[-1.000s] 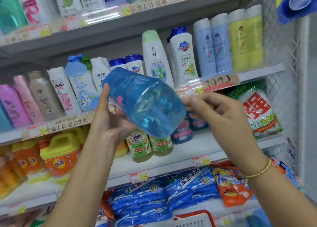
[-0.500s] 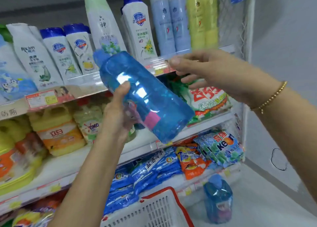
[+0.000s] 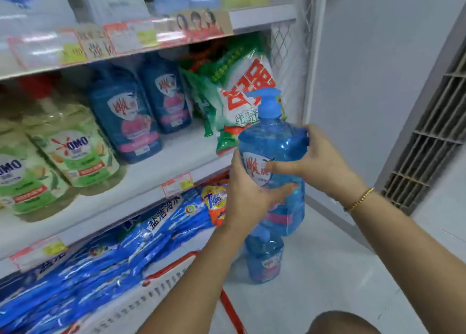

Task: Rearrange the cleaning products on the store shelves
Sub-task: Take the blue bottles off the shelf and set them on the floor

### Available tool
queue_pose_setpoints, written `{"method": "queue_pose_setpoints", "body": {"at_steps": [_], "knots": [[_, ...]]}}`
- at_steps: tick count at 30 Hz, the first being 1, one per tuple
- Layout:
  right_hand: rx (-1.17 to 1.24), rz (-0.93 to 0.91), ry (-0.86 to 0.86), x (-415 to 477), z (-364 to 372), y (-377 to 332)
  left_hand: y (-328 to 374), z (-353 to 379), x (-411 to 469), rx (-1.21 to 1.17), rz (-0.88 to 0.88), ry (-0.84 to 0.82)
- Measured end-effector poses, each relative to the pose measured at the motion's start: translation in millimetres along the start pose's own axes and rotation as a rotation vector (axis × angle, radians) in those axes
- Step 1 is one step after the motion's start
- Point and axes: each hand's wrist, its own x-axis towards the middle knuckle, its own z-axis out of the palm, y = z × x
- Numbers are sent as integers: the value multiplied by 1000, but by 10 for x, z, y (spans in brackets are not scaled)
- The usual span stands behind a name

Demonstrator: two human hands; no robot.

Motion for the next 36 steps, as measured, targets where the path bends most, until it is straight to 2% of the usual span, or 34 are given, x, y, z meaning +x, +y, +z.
{"method": "queue_pose_setpoints", "body": {"at_steps": [2, 8, 13, 15, 17, 20, 23, 30, 36], "knots": [[-24, 39, 50, 48, -23, 322, -268, 157, 59, 27, -15, -40], [-87, 152, 105, 52, 1, 1116, -1110, 612, -16, 29, -224, -211], [-101, 217, 170, -177, 84, 1830, -1548, 684, -173, 107, -357, -356], [-111, 251, 216, -272, 131, 2116, -1656, 583, -216, 273, -324, -322], [-105, 327, 228, -309, 160, 2382, -1739, 457, -209, 532, -212, -287], [-114, 411, 190, -349, 226, 2703, -1845, 329, -236, 753, -162, -372], [-113, 426, 188, -376, 377, 2900, -1929, 294, -357, 787, -221, -419], [13, 446, 236, -611, 696, 3099, -1989, 169, -610, 950, -15, -425], [-6, 448, 161, -815, 667, 3058, -1761, 154, -476, 866, -129, -387]]}}
